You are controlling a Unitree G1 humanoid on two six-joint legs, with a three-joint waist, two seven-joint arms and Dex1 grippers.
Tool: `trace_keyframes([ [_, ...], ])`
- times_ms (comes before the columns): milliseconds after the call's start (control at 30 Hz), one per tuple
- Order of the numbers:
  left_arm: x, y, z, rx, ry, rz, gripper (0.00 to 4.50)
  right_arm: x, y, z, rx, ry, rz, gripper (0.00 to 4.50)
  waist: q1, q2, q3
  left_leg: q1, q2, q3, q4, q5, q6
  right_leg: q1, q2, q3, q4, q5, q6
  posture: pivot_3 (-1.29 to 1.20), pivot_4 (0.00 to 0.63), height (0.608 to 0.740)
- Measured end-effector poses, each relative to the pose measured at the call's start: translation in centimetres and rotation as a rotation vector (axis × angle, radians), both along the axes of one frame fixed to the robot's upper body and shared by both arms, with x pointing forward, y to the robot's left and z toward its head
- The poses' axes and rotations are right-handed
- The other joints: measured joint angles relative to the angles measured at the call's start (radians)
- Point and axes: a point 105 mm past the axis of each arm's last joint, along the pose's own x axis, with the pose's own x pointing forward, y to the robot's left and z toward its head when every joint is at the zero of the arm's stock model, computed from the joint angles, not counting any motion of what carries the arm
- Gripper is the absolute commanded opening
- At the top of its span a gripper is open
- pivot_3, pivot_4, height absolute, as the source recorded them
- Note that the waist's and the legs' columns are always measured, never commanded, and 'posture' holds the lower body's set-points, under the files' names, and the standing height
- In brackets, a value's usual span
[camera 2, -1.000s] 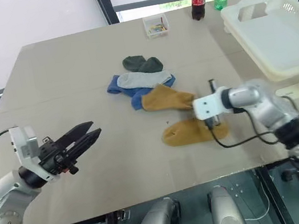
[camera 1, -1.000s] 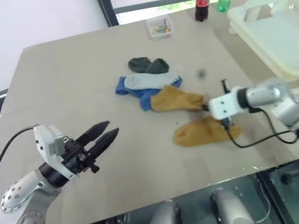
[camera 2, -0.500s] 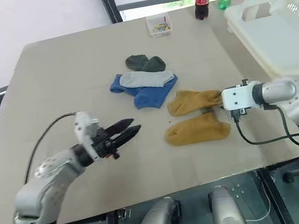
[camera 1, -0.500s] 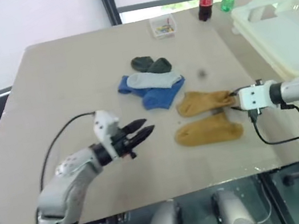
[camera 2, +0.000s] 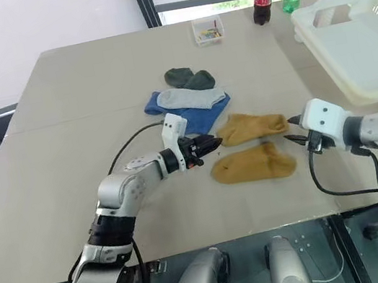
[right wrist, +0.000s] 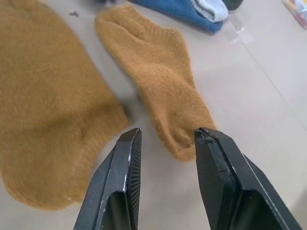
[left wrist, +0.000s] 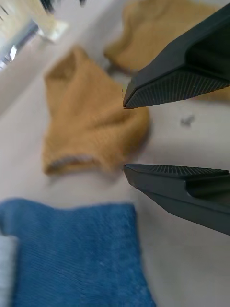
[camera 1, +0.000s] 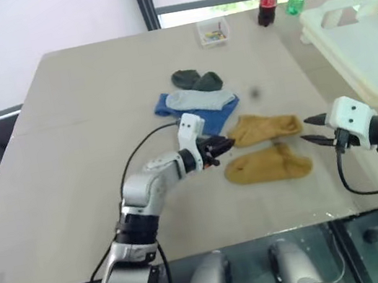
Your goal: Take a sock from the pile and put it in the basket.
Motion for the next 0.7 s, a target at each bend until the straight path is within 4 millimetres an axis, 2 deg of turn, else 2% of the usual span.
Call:
trace_keyframes([
  [67, 0.2, -1.0, 0.0, 0.005, -0.010, -0.025, 1.98, 0.0, 0.0, 0.0, 0.003, -0.010, -0.019, 1.79, 0.002, 0.000, 0.000, 0.000, 0.000, 0.000, 0.000, 0.000, 0.000, 0.000, 0.000, -0.001, 0.000, 0.000, 0.000, 0.00, 0.150, 0.740],
  [167, 0.4, -2.2, -0.4, -0.019, 0.004, -0.038, 1.09, -0.1, 0.0, -0.3, -0.002, -0.020, -0.037, 1.85, 0.002, 0.000, 0.000, 0.000, 0.000, -0.001, 0.000, 0.000, 0.000, 0.000, 0.000, -0.001, 0.000, 0.000, 0.000, 0.00, 0.150, 0.740],
  [300, 0.6, -2.2, -0.5, -0.063, 0.029, -0.018, 0.07, -0.3, 0.0, -0.4, 0.000, -0.026, -0.048, 1.85, 0.001, 0.000, 0.000, 0.000, 0.000, -0.001, 0.000, 0.000, 0.000, 0.000, 0.000, -0.001, 0.000, 0.000, 0.000, 0.00, 0.150, 0.740],
  [433, 0.6, -1.7, 0.5, -0.178, 0.052, -0.010, 0.07, -0.3, -0.1, -0.5, 0.002, -0.030, -0.060, 1.85, -0.001, 0.000, 0.000, 0.000, 0.000, -0.001, 0.000, 0.000, 0.000, 0.000, 0.000, -0.001, 0.000, 0.000, 0.000, 0.00, 0.150, 0.740],
  [467, 0.6, -0.8, 1.8, -0.224, 0.017, -0.014, 0.07, -0.3, -0.1, -0.7, 0.005, -0.030, -0.067, 1.85, -0.005, -0.001, 0.000, 0.000, 0.001, -0.001, 0.000, 0.000, 0.000, 0.000, 0.001, 0.000, 0.000, 0.000, 0.000, 0.00, 0.150, 0.740],
  [500, 0.7, -0.5, 2.3, -0.232, 0.004, -0.014, 0.07, -0.3, -0.1, -0.7, 0.007, -0.030, -0.071, 1.85, -0.006, 0.000, 0.000, 0.000, 0.001, -0.001, 0.000, 0.000, 0.000, 0.000, 0.001, 0.000, 0.001, 0.000, 0.000, 0.00, 0.150, 0.740],
  [700, 0.0, 4.7, 7.7, -0.309, -0.147, -0.026, 0.07, -0.1, 0.0, -0.6, 0.028, -0.048, -0.086, 1.85, -0.013, 0.000, 0.000, 0.000, 0.001, -0.001, 0.000, 0.000, 0.000, 0.000, 0.001, 0.000, 0.001, 0.000, 0.000, 0.00, 0.150, 0.740],
])
